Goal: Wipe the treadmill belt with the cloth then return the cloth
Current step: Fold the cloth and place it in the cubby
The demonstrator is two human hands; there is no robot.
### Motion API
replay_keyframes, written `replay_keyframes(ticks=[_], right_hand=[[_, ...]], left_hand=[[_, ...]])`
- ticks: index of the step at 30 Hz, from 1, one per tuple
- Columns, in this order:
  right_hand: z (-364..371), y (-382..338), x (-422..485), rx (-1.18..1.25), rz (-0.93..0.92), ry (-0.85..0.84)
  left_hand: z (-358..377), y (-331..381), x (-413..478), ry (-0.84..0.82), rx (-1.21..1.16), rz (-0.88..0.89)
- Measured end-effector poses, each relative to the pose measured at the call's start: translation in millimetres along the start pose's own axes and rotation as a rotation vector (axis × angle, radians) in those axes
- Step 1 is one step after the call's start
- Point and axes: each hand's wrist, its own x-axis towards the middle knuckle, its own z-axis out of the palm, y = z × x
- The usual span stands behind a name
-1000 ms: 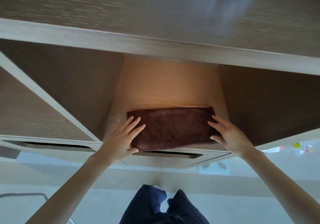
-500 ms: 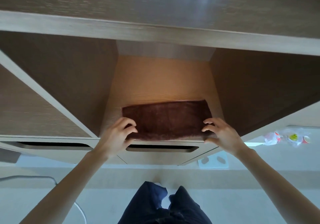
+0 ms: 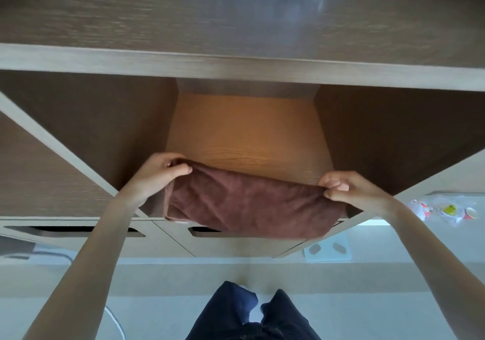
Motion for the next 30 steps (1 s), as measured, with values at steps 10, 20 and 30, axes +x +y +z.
replay_keyframes(ticks=[10, 20, 30], right_hand=[[17.5, 30.0, 56.6, -0.434, 0.193, 0.319], [22.3, 42.9, 31.4, -0.736, -0.066, 0.184], [72.1, 33.8, -7.4, -0.646, -0.241, 0.052]], left_hand=[[53.2, 24.2, 110.3, 0.189, 0.661, 0.049], [128.6, -28.6, 46.1, -0.045, 1.085, 0.061], [83.8, -7.6, 119.3, -0.149, 1.111, 0.389]])
